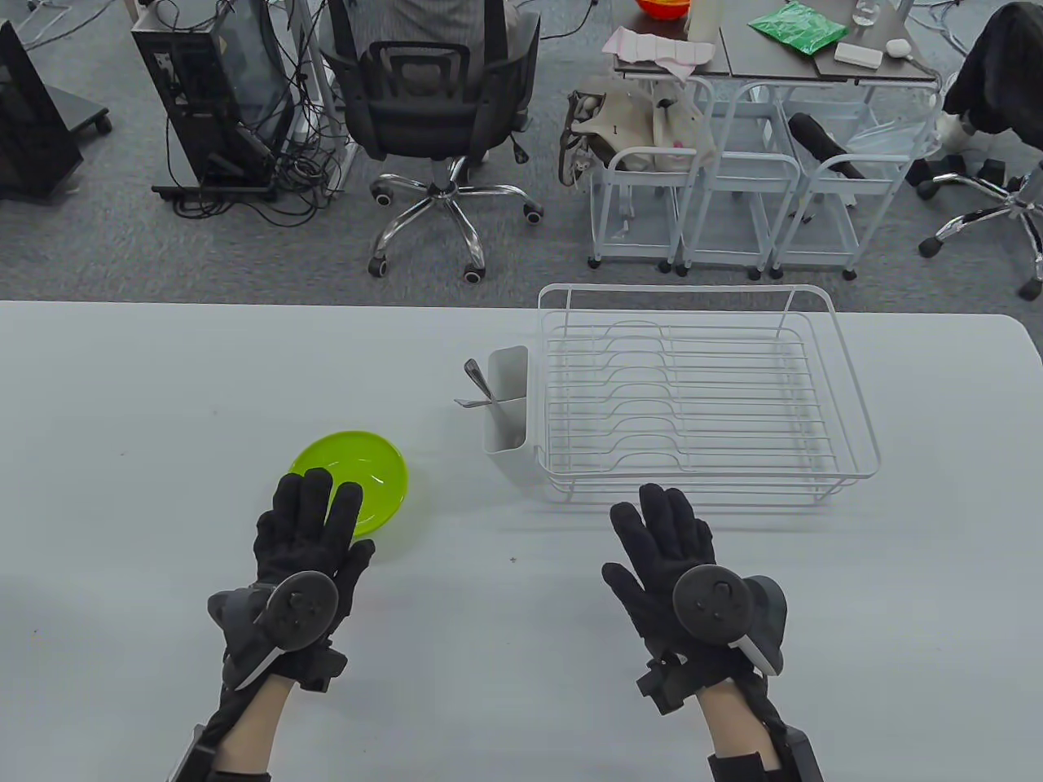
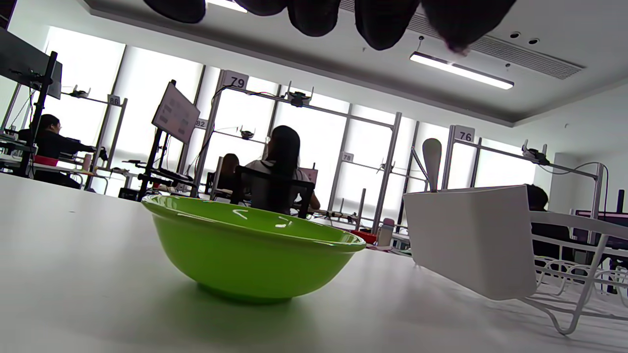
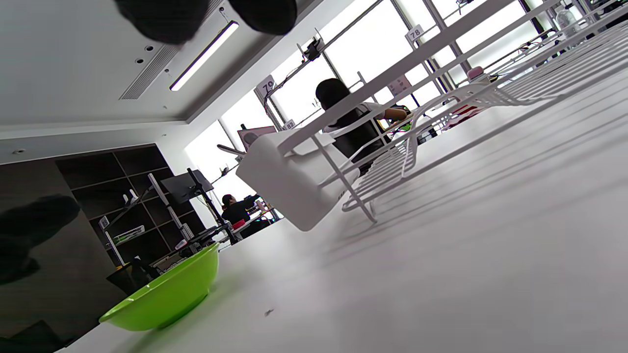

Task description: Insert the steel spoon and steel fork into the cutlery bin

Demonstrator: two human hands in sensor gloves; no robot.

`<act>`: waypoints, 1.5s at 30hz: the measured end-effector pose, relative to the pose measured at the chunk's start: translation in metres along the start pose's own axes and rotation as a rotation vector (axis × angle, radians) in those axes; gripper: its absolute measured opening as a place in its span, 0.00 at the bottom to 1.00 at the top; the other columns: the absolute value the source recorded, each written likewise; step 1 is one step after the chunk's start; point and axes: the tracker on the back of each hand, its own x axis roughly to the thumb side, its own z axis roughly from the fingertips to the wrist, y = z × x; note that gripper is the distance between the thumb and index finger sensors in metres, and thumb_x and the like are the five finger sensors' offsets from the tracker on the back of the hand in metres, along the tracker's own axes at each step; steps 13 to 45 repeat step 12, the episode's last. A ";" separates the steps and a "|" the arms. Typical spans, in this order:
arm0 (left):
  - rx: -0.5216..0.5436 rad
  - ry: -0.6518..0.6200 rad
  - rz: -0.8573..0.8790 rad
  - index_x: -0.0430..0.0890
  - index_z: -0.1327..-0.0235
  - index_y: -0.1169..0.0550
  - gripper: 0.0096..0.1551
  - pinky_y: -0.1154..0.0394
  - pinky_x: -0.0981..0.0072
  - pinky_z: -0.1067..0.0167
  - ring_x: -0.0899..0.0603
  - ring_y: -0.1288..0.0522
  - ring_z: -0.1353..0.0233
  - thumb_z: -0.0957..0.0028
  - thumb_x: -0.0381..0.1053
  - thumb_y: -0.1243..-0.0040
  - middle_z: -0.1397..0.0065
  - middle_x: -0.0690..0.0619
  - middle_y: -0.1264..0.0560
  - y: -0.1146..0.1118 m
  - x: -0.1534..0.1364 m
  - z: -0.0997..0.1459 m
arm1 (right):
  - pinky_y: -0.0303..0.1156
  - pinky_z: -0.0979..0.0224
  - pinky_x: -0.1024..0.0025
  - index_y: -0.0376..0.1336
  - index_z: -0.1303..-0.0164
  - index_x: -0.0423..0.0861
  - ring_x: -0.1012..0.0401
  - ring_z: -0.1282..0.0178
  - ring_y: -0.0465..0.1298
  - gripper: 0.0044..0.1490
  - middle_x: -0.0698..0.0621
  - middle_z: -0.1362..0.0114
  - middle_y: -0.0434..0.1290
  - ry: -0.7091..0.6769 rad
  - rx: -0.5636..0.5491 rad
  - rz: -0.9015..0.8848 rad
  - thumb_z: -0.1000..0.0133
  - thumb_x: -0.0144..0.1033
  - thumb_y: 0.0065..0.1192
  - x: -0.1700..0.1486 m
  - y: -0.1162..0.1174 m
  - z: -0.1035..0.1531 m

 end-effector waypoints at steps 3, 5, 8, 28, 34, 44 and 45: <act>0.001 0.005 0.007 0.60 0.16 0.40 0.37 0.45 0.34 0.21 0.36 0.52 0.11 0.41 0.64 0.58 0.07 0.48 0.48 0.000 -0.001 0.000 | 0.37 0.21 0.38 0.51 0.16 0.51 0.45 0.12 0.36 0.44 0.46 0.12 0.41 0.000 0.003 0.000 0.43 0.53 0.53 0.000 0.000 0.000; 0.002 0.010 0.009 0.60 0.16 0.40 0.37 0.45 0.34 0.21 0.36 0.52 0.11 0.41 0.64 0.58 0.07 0.48 0.48 0.001 -0.002 0.000 | 0.37 0.21 0.38 0.51 0.16 0.51 0.45 0.12 0.36 0.44 0.46 0.12 0.41 0.000 0.008 0.001 0.43 0.53 0.53 0.001 0.001 0.000; 0.001 0.019 0.016 0.60 0.16 0.40 0.37 0.45 0.34 0.21 0.36 0.52 0.11 0.41 0.64 0.58 0.07 0.48 0.48 0.001 -0.004 -0.001 | 0.37 0.21 0.38 0.51 0.16 0.50 0.45 0.12 0.36 0.44 0.45 0.12 0.41 0.002 0.007 0.004 0.43 0.53 0.53 0.000 -0.001 0.000; -0.009 0.027 0.031 0.60 0.16 0.40 0.37 0.45 0.34 0.22 0.35 0.52 0.11 0.41 0.64 0.58 0.07 0.48 0.48 0.000 -0.007 -0.002 | 0.38 0.21 0.38 0.51 0.16 0.50 0.45 0.12 0.37 0.44 0.45 0.12 0.41 0.017 -0.017 -0.007 0.43 0.53 0.53 -0.003 -0.006 0.000; -0.009 0.027 0.031 0.60 0.16 0.40 0.37 0.45 0.34 0.22 0.35 0.52 0.11 0.41 0.64 0.58 0.07 0.48 0.48 0.000 -0.007 -0.002 | 0.38 0.21 0.38 0.51 0.16 0.50 0.45 0.12 0.37 0.44 0.45 0.12 0.41 0.017 -0.017 -0.007 0.43 0.53 0.53 -0.003 -0.006 0.000; -0.009 0.027 0.031 0.60 0.16 0.40 0.37 0.45 0.34 0.22 0.35 0.52 0.11 0.41 0.64 0.58 0.07 0.48 0.48 0.000 -0.007 -0.002 | 0.38 0.21 0.38 0.51 0.16 0.50 0.45 0.12 0.37 0.44 0.45 0.12 0.41 0.017 -0.017 -0.007 0.43 0.53 0.53 -0.003 -0.006 0.000; -0.009 0.027 0.031 0.60 0.16 0.40 0.37 0.45 0.34 0.22 0.35 0.52 0.11 0.41 0.64 0.58 0.07 0.48 0.48 0.000 -0.007 -0.002 | 0.38 0.21 0.38 0.51 0.16 0.50 0.45 0.12 0.37 0.44 0.45 0.12 0.41 0.017 -0.017 -0.007 0.43 0.53 0.53 -0.003 -0.006 0.000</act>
